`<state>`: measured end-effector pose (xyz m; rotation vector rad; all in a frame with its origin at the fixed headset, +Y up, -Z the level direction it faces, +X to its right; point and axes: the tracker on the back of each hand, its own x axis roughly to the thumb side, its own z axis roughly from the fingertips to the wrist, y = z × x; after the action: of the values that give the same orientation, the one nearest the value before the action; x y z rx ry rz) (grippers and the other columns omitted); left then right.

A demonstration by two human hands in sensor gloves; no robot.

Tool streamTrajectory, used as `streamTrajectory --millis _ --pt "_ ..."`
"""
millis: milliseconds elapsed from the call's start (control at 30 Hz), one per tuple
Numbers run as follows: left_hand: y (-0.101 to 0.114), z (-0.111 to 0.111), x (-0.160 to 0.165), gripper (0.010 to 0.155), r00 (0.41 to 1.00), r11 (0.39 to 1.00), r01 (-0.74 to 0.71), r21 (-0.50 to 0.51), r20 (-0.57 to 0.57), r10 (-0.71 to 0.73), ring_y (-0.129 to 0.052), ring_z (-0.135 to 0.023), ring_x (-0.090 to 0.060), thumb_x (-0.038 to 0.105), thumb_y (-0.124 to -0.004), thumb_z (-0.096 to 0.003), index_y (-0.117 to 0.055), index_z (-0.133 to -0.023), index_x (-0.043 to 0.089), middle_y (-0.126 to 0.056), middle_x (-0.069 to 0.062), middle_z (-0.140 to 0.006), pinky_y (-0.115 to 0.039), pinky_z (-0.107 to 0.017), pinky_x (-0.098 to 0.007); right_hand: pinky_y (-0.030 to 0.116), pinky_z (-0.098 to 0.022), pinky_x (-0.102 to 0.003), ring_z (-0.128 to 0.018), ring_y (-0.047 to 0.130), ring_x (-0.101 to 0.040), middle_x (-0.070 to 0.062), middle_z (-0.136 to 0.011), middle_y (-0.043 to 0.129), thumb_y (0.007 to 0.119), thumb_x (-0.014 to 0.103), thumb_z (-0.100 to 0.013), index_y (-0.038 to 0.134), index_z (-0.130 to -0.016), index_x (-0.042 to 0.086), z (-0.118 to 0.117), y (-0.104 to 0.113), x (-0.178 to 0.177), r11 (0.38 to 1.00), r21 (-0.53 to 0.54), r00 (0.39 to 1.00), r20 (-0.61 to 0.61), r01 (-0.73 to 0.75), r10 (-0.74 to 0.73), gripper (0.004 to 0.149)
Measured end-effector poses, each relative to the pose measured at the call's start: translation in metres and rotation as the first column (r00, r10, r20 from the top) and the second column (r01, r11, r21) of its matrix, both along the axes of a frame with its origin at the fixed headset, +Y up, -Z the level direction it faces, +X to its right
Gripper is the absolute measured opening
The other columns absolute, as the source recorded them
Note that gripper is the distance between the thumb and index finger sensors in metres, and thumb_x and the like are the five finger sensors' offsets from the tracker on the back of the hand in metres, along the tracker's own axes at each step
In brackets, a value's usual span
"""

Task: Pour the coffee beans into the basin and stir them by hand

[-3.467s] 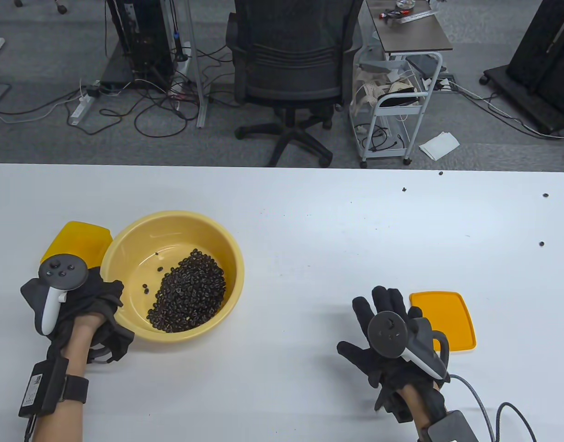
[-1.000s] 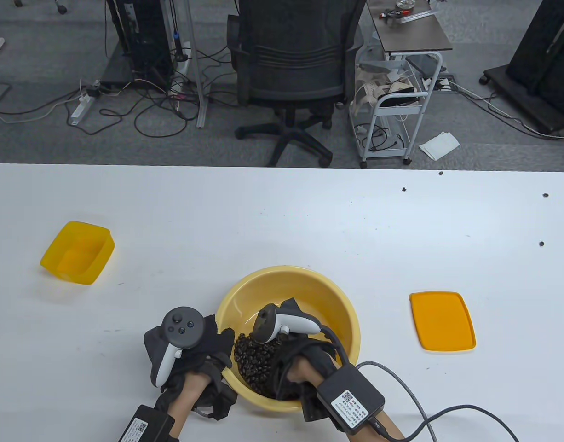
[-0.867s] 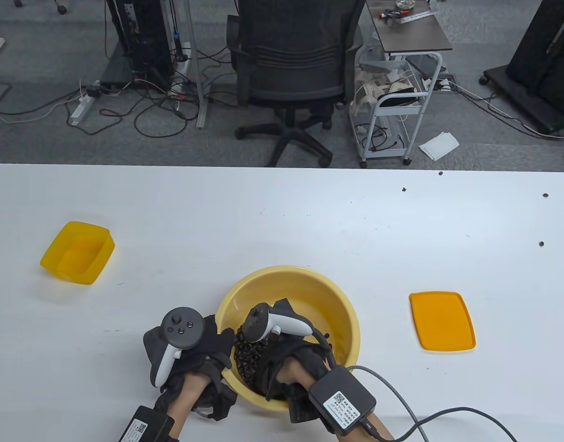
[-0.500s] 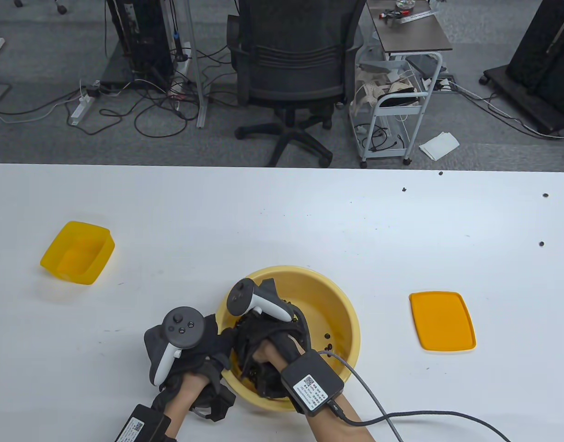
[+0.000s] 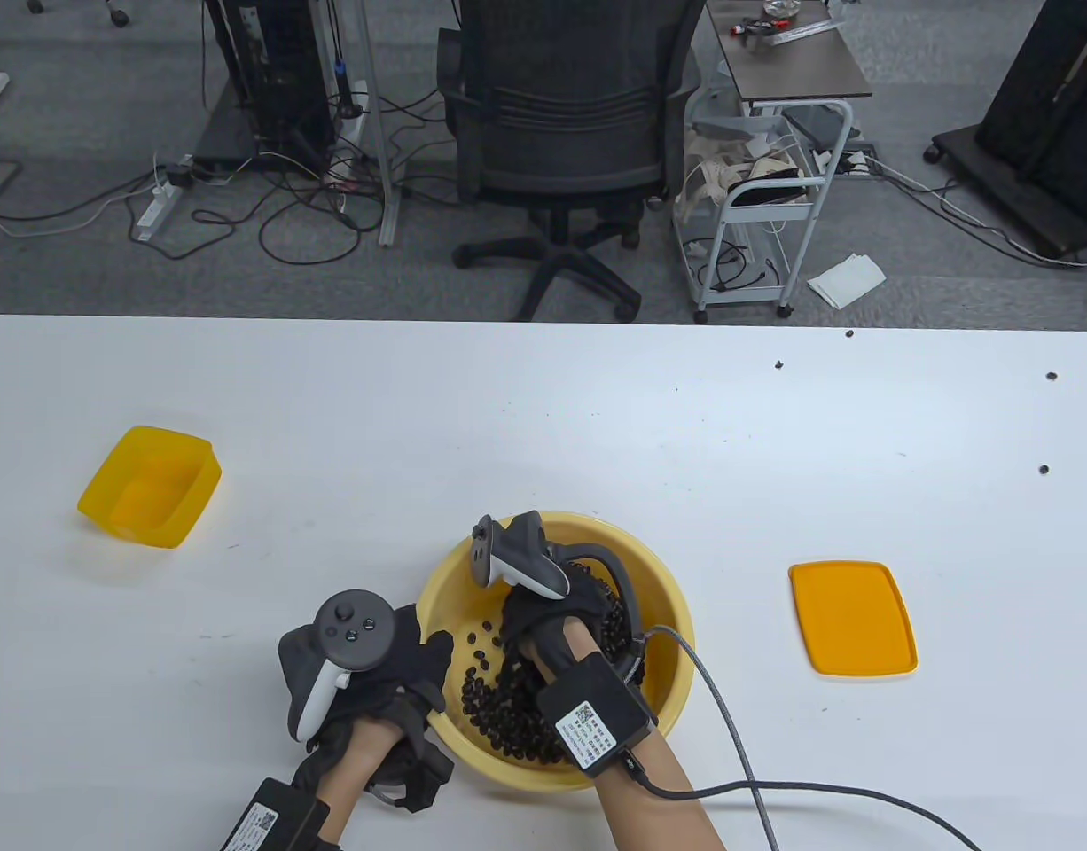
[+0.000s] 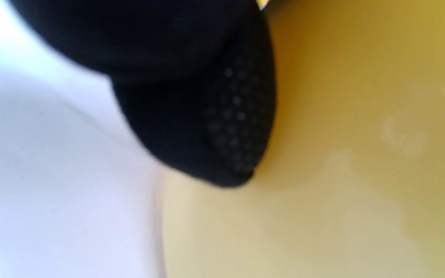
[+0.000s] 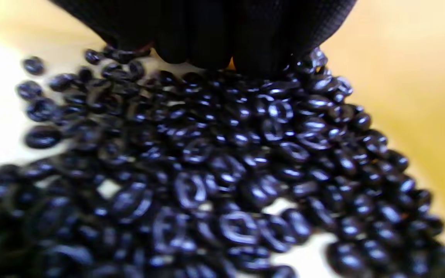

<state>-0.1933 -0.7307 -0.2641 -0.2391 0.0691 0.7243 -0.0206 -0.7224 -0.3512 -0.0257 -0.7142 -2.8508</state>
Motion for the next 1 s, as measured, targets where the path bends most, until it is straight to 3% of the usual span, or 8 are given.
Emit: streamTrajectory --millis 167,533,700,1000 --pt "0.0 0.001 0.0 0.064 1.0 1.0 0.003 -0.006 -0.018 -0.003 -0.113 -0.011 -0.014 0.039 -0.075 -0.0477 -0.059 -0.092 -0.004 -0.102 -0.022 -0.068 -0.098 0.0 -0.019 0.072 -0.06 -0.043 -0.081 0.081 -0.032 -0.01 -0.09 0.072 0.07 0.041 -0.042 0.068 -0.09 0.018 0.0 0.001 0.02 0.993 -0.082 0.994 0.062 -0.08 0.085 0.053" --pt "0.0 0.001 0.001 0.063 0.999 1.0 0.003 -0.006 -0.046 -0.003 -0.114 -0.009 -0.015 0.038 -0.076 -0.0475 -0.06 -0.092 -0.003 -0.103 -0.022 -0.067 -0.098 0.002 -0.018 0.078 -0.054 -0.042 -0.075 0.087 -0.034 -0.015 -0.089 0.076 0.069 0.041 -0.043 0.071 -0.089 0.012 0.022 0.0 0.043 0.915 -0.404 0.991 0.123 -0.007 0.061 0.054" --pt "0.001 0.002 0.001 0.063 0.999 1.0 0.002 -0.007 -0.053 -0.002 -0.114 -0.008 -0.016 0.038 -0.076 -0.0474 -0.06 -0.092 -0.004 -0.103 -0.022 -0.066 -0.098 0.003 -0.018 0.079 -0.052 -0.043 -0.072 0.09 -0.035 -0.015 -0.084 0.08 0.07 0.04 -0.042 0.075 -0.086 0.012 0.047 -0.01 0.033 0.817 -0.569 0.995 0.074 0.098 -0.068 0.052" --pt "0.001 0.002 0.002 0.063 0.999 1.0 0.004 -0.005 -0.055 -0.004 -0.113 -0.008 -0.016 0.038 -0.076 -0.0475 -0.06 -0.092 -0.004 -0.103 -0.022 -0.066 -0.098 0.003 -0.018 0.076 -0.057 -0.043 -0.079 0.084 -0.035 -0.014 -0.09 0.073 0.069 0.038 -0.043 0.068 -0.09 0.013 0.07 -0.009 0.0 0.705 -0.657 0.942 0.026 0.269 -0.335 0.053"
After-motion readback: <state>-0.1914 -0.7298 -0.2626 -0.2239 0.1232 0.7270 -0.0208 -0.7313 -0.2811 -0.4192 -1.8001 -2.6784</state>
